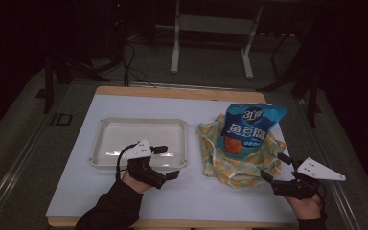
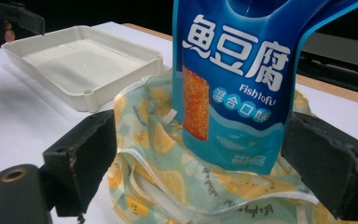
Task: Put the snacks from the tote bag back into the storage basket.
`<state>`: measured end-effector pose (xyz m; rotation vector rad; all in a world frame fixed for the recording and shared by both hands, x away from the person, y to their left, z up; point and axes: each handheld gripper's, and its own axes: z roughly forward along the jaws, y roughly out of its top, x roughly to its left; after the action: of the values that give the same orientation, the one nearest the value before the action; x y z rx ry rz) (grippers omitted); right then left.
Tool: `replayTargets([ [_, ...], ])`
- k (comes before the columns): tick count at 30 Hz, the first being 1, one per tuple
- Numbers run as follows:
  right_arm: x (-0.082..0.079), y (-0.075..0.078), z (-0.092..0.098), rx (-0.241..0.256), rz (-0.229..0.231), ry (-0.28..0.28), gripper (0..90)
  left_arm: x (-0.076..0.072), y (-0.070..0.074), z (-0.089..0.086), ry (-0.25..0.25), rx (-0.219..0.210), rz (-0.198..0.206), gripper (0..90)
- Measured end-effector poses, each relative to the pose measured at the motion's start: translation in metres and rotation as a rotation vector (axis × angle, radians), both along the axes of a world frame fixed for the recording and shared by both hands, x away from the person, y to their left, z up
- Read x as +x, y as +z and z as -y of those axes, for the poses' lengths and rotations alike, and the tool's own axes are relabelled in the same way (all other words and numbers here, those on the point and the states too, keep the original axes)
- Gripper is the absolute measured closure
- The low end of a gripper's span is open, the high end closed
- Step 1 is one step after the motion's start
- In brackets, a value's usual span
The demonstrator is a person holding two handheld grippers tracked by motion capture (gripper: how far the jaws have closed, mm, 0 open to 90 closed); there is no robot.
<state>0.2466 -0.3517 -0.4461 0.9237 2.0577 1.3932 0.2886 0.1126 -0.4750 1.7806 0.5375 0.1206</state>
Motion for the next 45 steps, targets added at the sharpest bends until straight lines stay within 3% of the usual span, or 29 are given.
replayTargets([
  [12,0.012,0.016,0.000,0.024,0.034,0.057,13.1,0.020,0.009,0.022,-0.037,-0.016,0.000,1.3],
  [24,0.031,0.021,0.005,0.010,0.043,0.038,14.6,0.043,0.032,0.060,-0.093,0.008,0.037,1.4],
  [45,0.057,0.021,0.010,0.009,0.027,0.024,16.3,0.078,0.040,0.107,-0.114,0.023,0.042,1.4],
])
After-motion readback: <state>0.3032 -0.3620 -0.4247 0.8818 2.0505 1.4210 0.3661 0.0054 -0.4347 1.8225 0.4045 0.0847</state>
